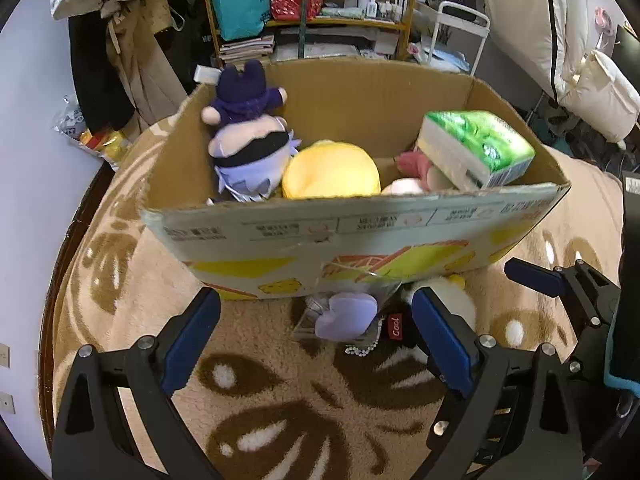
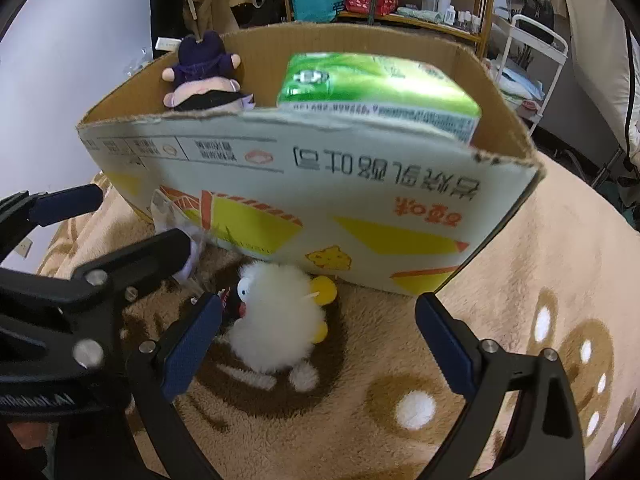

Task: Organize soft objects
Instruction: 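Move both open tools down toward the white plush and clear bag beside the box, then grasp the clear bag with the left tool while the right tool grasps the white plush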

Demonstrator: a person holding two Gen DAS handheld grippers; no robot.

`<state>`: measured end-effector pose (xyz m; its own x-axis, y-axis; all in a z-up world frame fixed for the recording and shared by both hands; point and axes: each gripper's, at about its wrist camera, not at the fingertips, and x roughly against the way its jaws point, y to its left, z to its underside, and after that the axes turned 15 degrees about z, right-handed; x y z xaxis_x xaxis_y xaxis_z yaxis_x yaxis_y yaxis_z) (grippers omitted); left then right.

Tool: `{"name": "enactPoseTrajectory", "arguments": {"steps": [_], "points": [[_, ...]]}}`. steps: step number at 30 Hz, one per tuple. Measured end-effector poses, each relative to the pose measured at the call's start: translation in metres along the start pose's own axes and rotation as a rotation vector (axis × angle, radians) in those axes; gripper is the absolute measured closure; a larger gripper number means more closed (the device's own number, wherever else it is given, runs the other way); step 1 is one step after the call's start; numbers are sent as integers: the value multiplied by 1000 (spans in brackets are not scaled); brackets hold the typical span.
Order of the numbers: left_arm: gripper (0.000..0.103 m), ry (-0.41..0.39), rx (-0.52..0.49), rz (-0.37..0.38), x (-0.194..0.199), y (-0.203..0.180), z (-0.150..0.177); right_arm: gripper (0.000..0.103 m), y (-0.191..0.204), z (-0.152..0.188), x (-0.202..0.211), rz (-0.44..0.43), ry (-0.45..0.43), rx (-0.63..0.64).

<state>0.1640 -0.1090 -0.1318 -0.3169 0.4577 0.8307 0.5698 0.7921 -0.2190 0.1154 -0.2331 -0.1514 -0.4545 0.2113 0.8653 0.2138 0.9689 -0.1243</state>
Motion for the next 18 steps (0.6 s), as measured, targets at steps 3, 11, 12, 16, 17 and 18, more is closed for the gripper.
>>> {"name": "enactPoseTrajectory", "arguments": {"steps": [3,11,12,16,17,18], "points": [[7,19,-3,5,-8,-1,1,2,2,-1,-4,-3,7,2],[8,50,22,28,-27,3,2,2,9,-4,-15,5,8,11],[8,52,28,34,-29,4,2,2,9,-5,-16,0,9,9],[23,55,59,34,-33,9,3,2,11,-6,-22,-4,11,13],[27,59,67,36,-34,10,4,3,12,-7,-23,-6,14,16],[29,68,79,43,-36,14,5,4,13,-8,-25,-12,21,20]]}}
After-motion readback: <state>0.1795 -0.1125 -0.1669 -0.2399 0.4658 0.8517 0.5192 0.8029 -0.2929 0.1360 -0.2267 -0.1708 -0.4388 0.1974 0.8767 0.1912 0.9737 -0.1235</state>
